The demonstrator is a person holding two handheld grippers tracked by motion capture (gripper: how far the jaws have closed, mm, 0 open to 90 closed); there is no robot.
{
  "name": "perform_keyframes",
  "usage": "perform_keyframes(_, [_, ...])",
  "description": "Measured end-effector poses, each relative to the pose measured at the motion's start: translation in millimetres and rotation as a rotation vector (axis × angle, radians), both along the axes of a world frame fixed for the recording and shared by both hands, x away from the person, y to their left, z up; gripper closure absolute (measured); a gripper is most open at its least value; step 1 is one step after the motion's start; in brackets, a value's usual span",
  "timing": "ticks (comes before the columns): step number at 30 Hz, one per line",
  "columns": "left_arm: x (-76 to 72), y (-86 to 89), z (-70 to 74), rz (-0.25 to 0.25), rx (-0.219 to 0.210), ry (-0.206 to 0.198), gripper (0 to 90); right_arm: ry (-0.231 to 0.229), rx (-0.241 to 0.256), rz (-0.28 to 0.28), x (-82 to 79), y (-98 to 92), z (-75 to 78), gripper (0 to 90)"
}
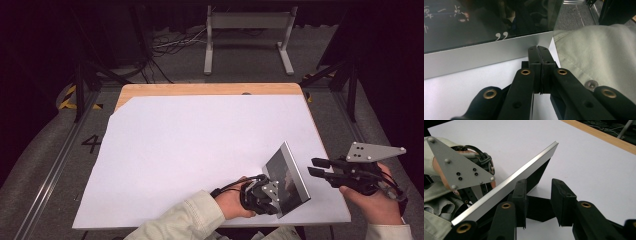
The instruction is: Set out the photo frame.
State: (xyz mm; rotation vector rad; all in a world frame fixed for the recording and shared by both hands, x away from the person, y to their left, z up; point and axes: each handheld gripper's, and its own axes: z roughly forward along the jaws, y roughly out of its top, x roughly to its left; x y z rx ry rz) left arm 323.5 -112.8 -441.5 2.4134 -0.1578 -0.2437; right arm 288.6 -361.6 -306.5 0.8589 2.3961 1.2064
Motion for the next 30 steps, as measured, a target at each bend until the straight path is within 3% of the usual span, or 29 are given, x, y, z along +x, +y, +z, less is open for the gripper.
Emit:
perform_keyframes(7, [1.1, 2.2, 1.6, 0.008, -0.013, 0.01, 90.0, 0.009, 0.007, -0.003, 0.5, -0.1, -0.5, 64.9])
perform_keyframes(21, [11.8, 27.0, 9.0, 0.049, -0.015, -0.003, 90.0, 0.049, 0.037, -0.029, 4.8, 0.4, 0.0, 62.0])
perform_keyframes(28, [16.1, 44.8, 9.4, 0.076, -0.007, -0.023, 89.0, 0.083, 0.06, -0.083, 5.5, -1.9, 2.0, 59.2])
perform_keyframes(30, [20.3, 54.1, 9.9, 0.104, -0.008, -0.026, 88.9, 0.11, 0.077, -0.13, 4.7, -2.8, 4.6, 57.7])
